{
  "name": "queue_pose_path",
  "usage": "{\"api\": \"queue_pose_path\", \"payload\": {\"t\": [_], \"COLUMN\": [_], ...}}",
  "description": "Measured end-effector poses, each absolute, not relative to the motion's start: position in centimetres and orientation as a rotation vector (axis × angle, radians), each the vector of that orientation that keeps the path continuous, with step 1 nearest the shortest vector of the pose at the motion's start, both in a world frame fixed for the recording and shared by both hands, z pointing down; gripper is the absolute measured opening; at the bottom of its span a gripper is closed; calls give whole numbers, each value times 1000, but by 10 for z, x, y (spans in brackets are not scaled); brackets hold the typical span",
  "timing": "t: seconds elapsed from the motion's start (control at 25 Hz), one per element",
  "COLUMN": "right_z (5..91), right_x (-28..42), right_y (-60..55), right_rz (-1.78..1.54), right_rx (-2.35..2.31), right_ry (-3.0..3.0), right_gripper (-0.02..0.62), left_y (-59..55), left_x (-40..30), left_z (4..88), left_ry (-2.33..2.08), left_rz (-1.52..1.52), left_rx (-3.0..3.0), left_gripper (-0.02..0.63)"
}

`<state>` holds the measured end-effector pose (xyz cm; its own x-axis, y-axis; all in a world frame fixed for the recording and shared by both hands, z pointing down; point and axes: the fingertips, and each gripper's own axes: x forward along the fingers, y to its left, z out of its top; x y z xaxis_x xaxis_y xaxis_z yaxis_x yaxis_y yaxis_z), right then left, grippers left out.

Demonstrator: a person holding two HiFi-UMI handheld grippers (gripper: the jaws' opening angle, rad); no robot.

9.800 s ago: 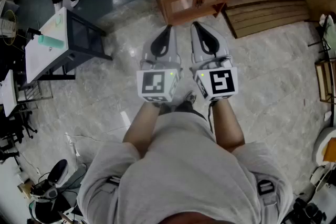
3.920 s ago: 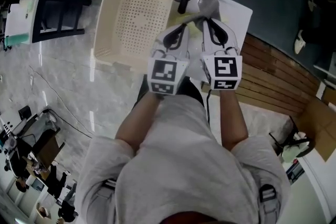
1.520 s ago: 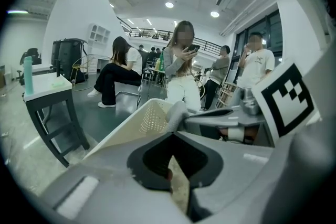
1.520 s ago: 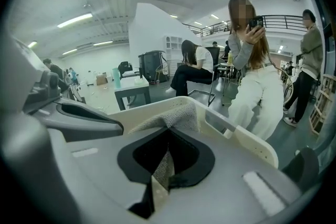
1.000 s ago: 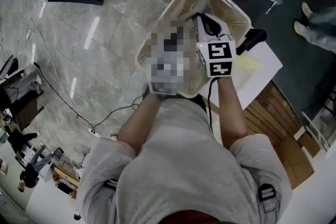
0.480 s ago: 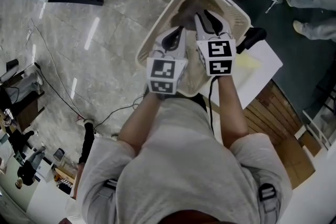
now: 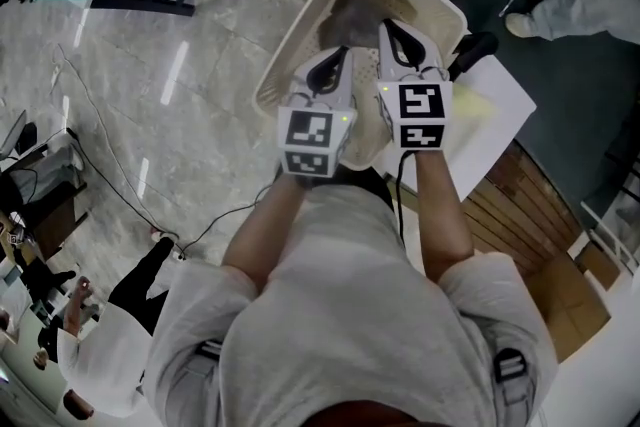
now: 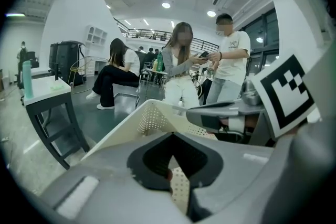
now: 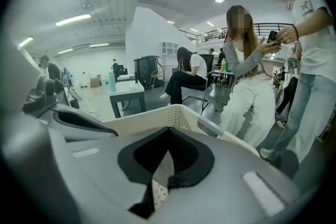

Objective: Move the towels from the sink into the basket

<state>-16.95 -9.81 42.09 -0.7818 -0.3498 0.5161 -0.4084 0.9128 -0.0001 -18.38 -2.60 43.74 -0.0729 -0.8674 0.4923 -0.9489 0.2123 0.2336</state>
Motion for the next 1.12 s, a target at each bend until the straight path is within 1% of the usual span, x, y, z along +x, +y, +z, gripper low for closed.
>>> {"api": "queue_pose_path", "payload": {"t": [0.36,1.12], "right_z": [395,377], "right_x": [-123,25], "right_y": [-87,-106], "right_rz": [155,225], "right_rx": [624,967], "right_ry": [-2607,-2560], "right_gripper": [6,6], "left_y": [-27,-61], "left_x": [-141,-7], "left_z": [421,403], "left_ry": [-1932,-1717], "left_rz": [220,312], "left_rx": [1774,2065], "left_gripper": [20,20]}}
